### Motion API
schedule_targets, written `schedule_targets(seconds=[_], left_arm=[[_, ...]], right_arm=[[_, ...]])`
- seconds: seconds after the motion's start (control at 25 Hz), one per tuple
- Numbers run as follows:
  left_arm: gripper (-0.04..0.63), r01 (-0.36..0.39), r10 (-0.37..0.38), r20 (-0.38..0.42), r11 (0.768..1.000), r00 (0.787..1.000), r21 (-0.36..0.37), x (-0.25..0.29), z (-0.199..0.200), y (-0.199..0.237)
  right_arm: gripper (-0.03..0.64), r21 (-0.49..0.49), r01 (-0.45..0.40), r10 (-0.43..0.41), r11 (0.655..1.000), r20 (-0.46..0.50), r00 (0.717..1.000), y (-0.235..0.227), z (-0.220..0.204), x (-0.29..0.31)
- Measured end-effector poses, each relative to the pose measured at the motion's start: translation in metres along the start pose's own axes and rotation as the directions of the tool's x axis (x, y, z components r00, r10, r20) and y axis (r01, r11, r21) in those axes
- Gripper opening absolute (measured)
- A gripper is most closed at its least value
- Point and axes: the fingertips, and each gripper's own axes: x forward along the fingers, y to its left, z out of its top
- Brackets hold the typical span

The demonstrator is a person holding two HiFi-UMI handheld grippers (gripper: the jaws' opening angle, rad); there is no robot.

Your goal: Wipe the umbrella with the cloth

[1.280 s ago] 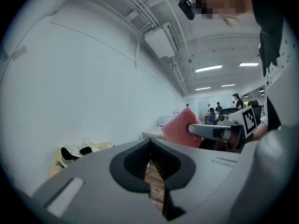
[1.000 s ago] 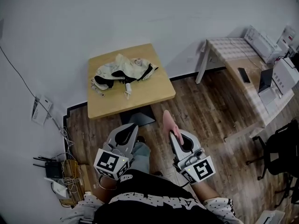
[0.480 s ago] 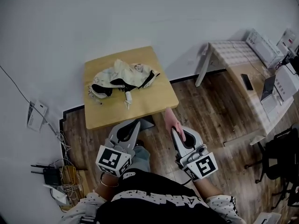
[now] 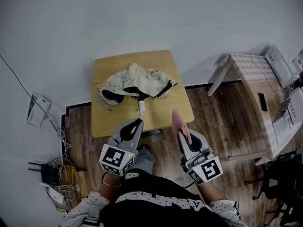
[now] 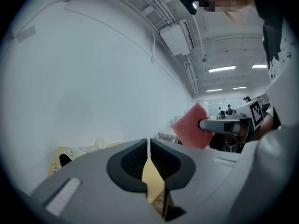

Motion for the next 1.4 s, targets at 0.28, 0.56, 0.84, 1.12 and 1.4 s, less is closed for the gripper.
schedule_targets(seconds=[0.28, 0.56, 0.84, 1.12, 1.4], left_arm=[[0.003, -0.010, 0.010, -0.002, 1.000, 1.000, 0.020, 0.030, 0.007, 0.048], [0.003, 0.015, -0.015, -0.008, 0.999, 1.000, 0.033, 0.057, 0.007, 0.091], [0.003, 0.018, -0.018, -0.020, 1.000, 1.000, 0.022, 0.078, -0.009, 0.131], [0.017, 0.014, -0.013, -0.072, 1.000, 0.997, 0.024, 0.085, -0.033, 0.142], [0.058, -0.013, 0.023, -0.143, 0.997, 0.989, 0.070, 0.095, -0.057, 0.146]], right_arm=[[0.031, -0.005, -0.018, 0.018, 1.000, -0.012, 1.000, -0.021, 0.001, 0.061], [0.031, -0.033, -0.006, 0.005, 0.999, -0.019, 1.000, -0.033, 0.007, 0.113], [0.031, -0.088, 0.008, -0.012, 0.996, -0.055, 0.998, -0.041, 0.003, 0.146], [0.031, -0.090, 0.011, -0.017, 0.996, -0.070, 0.997, -0.044, -0.004, 0.154], [0.031, -0.054, 0.026, -0.029, 0.998, -0.058, 0.998, -0.054, -0.006, 0.155]])
